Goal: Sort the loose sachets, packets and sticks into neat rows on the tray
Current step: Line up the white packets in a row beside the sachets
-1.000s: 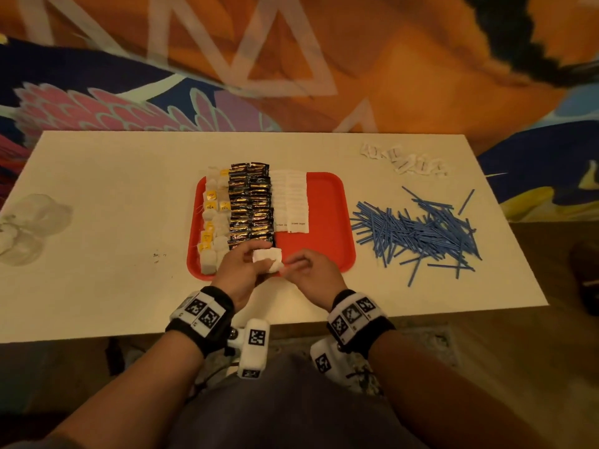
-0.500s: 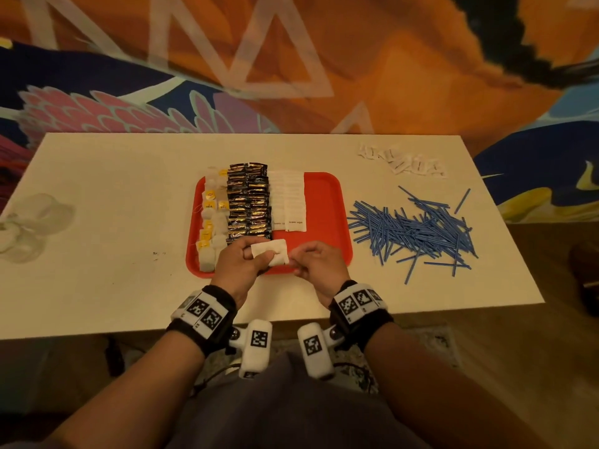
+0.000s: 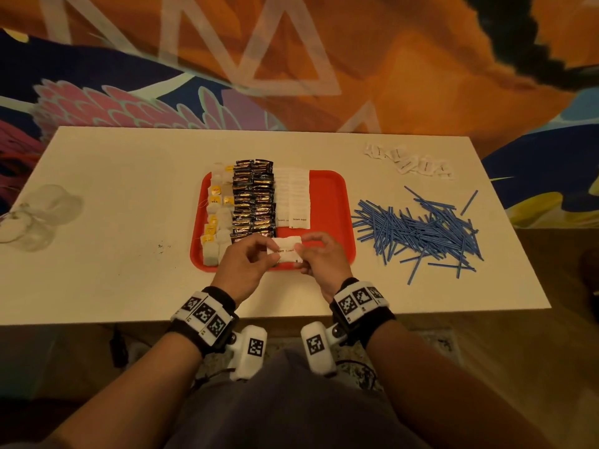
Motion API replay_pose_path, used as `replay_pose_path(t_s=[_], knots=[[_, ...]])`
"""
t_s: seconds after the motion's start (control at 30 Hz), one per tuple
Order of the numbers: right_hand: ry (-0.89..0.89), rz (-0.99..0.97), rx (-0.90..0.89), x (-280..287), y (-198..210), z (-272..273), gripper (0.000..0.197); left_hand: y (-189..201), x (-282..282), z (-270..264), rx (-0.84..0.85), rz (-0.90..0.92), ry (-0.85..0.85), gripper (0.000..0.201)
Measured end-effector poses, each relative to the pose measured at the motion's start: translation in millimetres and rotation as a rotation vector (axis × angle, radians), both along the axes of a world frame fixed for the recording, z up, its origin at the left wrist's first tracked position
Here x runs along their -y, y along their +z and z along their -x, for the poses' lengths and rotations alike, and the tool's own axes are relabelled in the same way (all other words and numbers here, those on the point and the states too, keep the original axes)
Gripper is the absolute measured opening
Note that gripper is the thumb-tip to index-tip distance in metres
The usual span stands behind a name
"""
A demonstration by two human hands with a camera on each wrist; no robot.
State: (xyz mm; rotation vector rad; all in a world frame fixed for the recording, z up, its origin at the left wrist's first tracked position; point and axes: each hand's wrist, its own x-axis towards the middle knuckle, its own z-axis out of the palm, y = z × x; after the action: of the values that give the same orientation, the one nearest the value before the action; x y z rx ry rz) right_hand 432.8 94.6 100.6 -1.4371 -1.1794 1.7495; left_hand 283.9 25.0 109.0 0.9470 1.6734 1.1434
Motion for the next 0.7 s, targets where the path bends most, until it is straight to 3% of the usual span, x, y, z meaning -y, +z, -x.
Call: replay_pose_path(t_s=[0.1,0.17,0.37,0.53,0.7], knots=[[0.106,-0.173,0.049,4.9,-1.0,-3.3,0.021,-3.5,1.5,-1.0,-0.012,-0.003,0.026,0.019],[0.184,-0.186,0.022,7.0,-0.8,-4.0,0.018,-3.9,2.1,-0.1,-0.018,-0.001,0.018,0.022],[0.081,-0.11,0.021,2.6,-12.8,-1.2,0.032,-5.9,-0.1,5.2,0.019,0.022,0.009,0.035],[0.108,0.134,0.032,-7.2,-24.9,5.2,0.035,-10.8,-4.5,10.8,0.011,0.036,0.031,0.038],[0.124,0.072,0.187,-42.5,-40.0,16.1,0.023,-20.5,-10.3,29.2,-0.014,0.086,0.117,0.039]])
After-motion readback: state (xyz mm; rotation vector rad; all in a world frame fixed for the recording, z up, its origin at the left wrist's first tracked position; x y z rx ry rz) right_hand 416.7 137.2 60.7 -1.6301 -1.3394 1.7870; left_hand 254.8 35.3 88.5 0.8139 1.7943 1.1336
